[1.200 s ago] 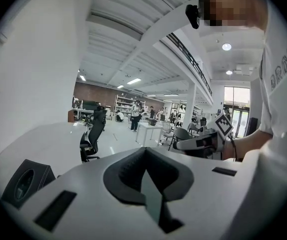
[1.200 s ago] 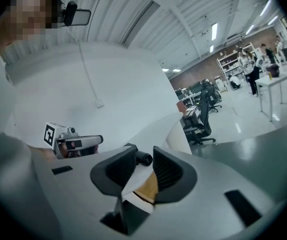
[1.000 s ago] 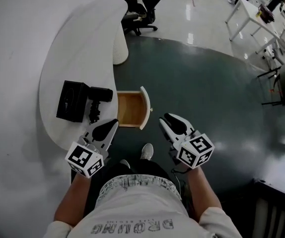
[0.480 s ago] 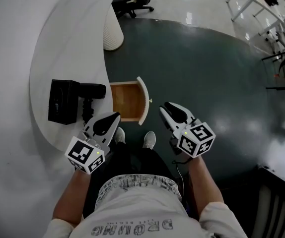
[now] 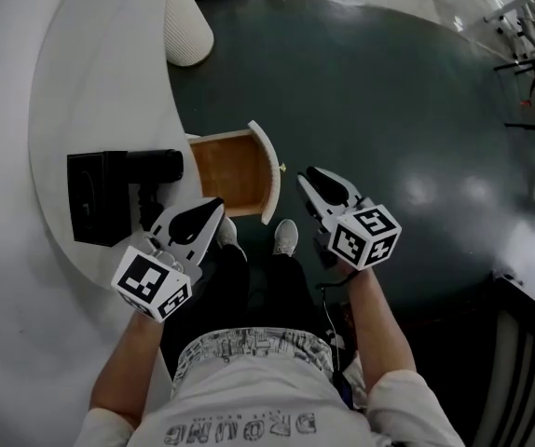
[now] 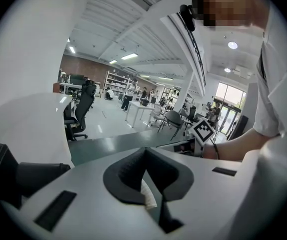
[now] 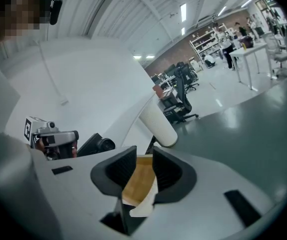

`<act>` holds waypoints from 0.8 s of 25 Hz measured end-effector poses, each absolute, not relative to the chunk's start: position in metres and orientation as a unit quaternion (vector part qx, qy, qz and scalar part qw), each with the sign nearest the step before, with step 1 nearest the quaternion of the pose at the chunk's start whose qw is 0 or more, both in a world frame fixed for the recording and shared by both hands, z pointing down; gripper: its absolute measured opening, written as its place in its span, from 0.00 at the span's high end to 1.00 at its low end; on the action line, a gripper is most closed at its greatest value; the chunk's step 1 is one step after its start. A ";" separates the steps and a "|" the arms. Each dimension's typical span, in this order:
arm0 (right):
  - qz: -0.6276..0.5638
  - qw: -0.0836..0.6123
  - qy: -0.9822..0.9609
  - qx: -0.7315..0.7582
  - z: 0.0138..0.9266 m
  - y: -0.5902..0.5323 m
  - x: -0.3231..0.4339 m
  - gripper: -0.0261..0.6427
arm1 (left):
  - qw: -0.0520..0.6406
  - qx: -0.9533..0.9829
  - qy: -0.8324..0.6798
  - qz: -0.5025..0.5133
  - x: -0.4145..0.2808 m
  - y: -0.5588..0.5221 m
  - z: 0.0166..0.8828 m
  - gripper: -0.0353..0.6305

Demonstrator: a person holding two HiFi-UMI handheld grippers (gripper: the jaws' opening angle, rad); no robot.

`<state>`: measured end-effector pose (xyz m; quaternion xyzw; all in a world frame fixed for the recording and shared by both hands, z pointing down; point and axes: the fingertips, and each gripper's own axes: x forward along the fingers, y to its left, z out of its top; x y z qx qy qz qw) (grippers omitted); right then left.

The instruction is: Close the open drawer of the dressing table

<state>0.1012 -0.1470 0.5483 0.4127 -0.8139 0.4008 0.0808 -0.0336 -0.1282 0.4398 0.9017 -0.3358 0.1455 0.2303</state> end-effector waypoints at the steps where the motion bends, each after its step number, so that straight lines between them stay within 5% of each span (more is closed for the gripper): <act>1: 0.406 0.082 -0.810 0.416 0.558 -0.149 0.101 0.80 | 0.234 0.902 -0.333 0.145 -0.034 -0.130 0.445 0.92; 20: 0.485 0.107 -0.759 0.421 0.706 -0.165 0.093 0.80 | 0.288 0.885 -0.322 0.174 -0.040 -0.132 0.499 0.92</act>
